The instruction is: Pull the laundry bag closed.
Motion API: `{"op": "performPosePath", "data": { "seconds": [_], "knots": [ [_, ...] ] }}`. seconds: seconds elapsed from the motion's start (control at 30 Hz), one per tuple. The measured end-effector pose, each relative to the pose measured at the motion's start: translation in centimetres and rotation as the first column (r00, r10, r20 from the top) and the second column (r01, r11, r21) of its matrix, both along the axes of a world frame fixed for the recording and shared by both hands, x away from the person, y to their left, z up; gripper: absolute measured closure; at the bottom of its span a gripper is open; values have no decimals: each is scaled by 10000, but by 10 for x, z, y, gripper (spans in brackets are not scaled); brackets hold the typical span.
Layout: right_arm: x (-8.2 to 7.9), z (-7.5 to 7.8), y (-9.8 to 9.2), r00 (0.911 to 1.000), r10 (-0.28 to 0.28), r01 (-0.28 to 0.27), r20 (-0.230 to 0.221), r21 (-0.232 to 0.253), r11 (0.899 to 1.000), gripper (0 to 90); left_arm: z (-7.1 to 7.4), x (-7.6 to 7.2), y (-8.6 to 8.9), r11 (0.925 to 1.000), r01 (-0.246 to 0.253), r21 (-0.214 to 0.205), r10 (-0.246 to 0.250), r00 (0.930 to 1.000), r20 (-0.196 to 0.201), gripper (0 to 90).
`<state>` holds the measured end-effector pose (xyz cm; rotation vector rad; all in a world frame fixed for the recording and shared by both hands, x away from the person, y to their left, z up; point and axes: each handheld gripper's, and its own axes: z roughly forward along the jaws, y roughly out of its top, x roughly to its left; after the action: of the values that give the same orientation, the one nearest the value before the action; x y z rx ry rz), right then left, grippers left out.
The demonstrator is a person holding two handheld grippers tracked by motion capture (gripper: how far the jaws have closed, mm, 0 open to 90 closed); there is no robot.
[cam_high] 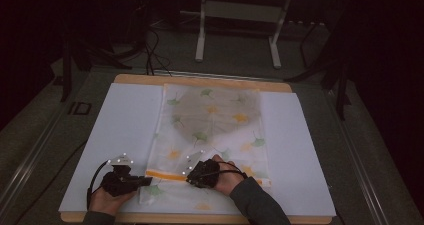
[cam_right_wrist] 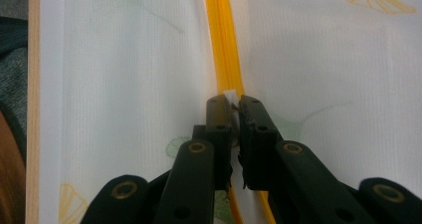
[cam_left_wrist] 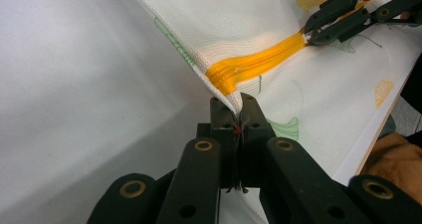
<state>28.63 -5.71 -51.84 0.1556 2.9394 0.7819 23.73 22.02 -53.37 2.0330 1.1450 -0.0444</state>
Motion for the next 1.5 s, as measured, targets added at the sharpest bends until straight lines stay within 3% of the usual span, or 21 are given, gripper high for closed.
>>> {"op": "performPosePath", "data": {
  "seconds": [1.5],
  "knots": [
    [-1, 3, -32, 9992, -388, 391, 80, -367, 9986, 842, 0, 0, 3, 9999, -56, -105, 55, 10000, -22, 883]
  ]
}}
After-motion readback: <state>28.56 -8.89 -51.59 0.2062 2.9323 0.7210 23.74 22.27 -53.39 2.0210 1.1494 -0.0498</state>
